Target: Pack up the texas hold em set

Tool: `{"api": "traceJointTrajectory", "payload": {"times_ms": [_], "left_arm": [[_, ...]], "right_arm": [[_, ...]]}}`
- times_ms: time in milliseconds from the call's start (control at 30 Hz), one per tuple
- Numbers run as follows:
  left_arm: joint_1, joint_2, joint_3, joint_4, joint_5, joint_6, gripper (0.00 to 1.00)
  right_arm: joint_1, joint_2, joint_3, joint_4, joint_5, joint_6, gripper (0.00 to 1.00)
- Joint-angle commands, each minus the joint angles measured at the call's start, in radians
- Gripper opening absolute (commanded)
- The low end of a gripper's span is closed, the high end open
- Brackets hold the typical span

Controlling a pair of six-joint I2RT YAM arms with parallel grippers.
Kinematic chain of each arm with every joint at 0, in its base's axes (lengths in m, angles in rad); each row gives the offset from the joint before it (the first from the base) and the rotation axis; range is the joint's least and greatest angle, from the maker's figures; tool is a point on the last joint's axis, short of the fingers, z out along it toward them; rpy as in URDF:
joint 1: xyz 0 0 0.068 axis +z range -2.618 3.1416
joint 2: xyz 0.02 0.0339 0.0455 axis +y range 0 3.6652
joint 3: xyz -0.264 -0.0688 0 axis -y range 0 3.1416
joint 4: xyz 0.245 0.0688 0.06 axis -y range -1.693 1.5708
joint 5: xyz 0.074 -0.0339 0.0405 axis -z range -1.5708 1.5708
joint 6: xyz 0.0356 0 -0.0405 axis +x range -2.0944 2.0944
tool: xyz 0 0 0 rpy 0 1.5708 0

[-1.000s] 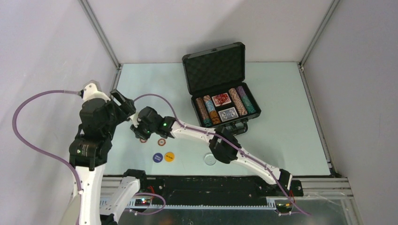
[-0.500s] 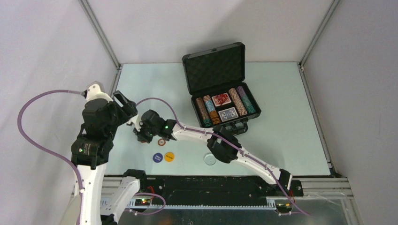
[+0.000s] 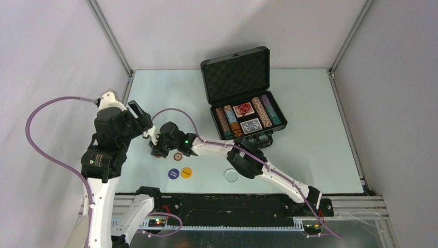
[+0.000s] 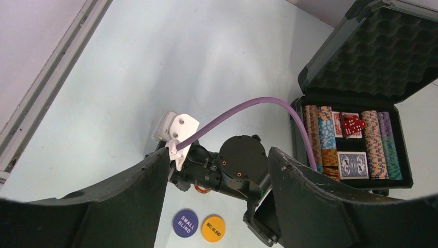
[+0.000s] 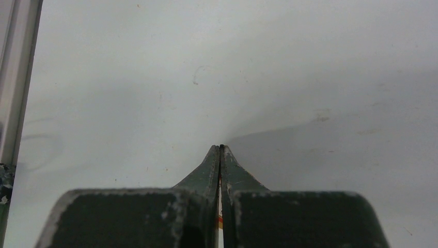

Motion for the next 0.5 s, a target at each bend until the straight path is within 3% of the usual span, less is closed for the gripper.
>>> {"api": "traceJointTrajectory", "payload": {"times_ms": [0, 300, 467], "left_arm": [[0.009, -0.004, 0.012, 0.023, -0.014, 0.042, 0.75], [0.009, 0.003, -0.004, 0.036, -0.009, 0.034, 0.75], [0.010, -0.013, -0.005, 0.037, -0.008, 0.040, 0.75]], "right_arm": [[-0.027, -0.073, -0.021, -0.099, 0.005, 0.002, 0.00], [-0.028, -0.106, -0.104, -0.244, 0.016, -0.070, 0.00], [-0.045, -0.217, -0.296, -0.146, 0.057, -0.029, 0.00]]}}
